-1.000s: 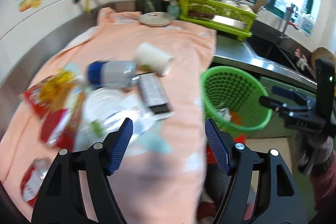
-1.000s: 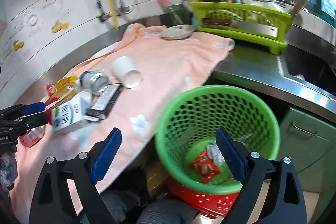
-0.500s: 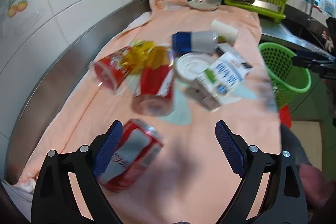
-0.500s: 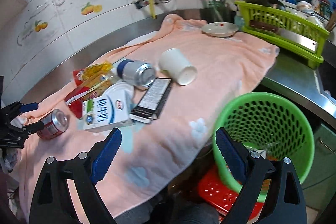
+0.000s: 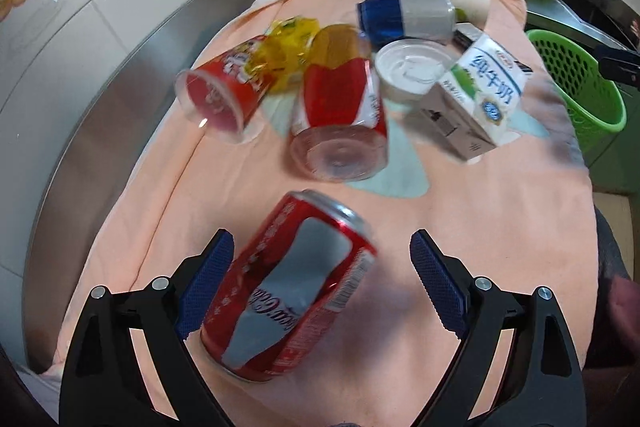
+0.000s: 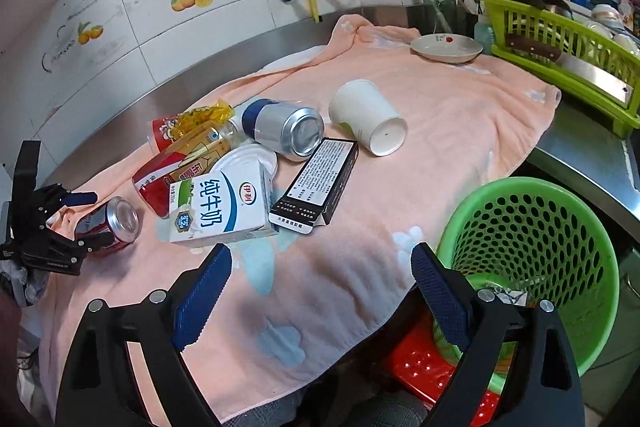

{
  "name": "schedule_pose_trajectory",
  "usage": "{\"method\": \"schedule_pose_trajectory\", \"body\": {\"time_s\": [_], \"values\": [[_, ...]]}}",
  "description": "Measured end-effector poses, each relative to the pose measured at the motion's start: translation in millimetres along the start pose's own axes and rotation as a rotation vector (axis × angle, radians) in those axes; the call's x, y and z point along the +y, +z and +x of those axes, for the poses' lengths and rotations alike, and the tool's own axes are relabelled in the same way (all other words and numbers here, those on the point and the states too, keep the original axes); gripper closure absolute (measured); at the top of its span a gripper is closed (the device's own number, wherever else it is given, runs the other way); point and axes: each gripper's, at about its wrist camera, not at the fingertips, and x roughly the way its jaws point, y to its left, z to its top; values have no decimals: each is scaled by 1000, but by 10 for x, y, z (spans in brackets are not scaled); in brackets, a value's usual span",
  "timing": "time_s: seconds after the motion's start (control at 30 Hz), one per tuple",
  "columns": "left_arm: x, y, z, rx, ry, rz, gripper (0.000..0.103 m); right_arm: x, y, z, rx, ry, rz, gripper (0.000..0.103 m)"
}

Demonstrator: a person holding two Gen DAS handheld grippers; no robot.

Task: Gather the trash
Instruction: 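Move the left gripper back to the towel and grasp the red Coca-Cola can, then grasp the white milk carton with the right gripper and lift it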

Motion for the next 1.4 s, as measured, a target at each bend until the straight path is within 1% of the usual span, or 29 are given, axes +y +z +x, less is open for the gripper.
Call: {"method": "schedule_pose_trajectory", "body": {"time_s": [0.2,0.27,0.4,0.53,0.63,0.7,0.77,0.87,0.93,0.97,1.03,1.17,1.27,1.37,1.4], "values": [[95,-83,141,69,49,-9,14,-24,52,98,15,20,-23,15],[123,-108,188,85,50,-13,14,-14,74,128,18,29,-34,15],[175,-149,264,111,78,-14,14,30,113,189,30,38,-67,15],[189,-176,294,123,92,-12,15,117,141,248,50,49,-132,15],[187,-167,303,128,106,-13,15,217,165,310,72,66,-211,15],[190,-165,310,124,118,-22,17,299,180,355,90,85,-283,15],[192,-168,293,115,121,-47,17,392,185,401,95,83,-377,15],[141,-183,259,112,135,-47,18,503,170,465,110,91,-495,15],[120,-178,241,114,132,-53,18,588,186,524,139,134,-564,15],[123,-170,236,115,127,-61,19,620,195,544,142,135,-592,15],[94,-184,185,113,119,-76,19,738,202,587,132,129,-702,15],[133,-182,147,110,92,-113,19,946,242,720,148,134,-848,15],[161,-184,113,106,76,-136,20,1109,234,844,147,114,-992,15],[197,-171,111,98,70,-148,20,1266,205,989,161,96,-1127,15],[210,-168,132,99,67,-151,20,1298,204,1019,175,103,-1152,15]]}}
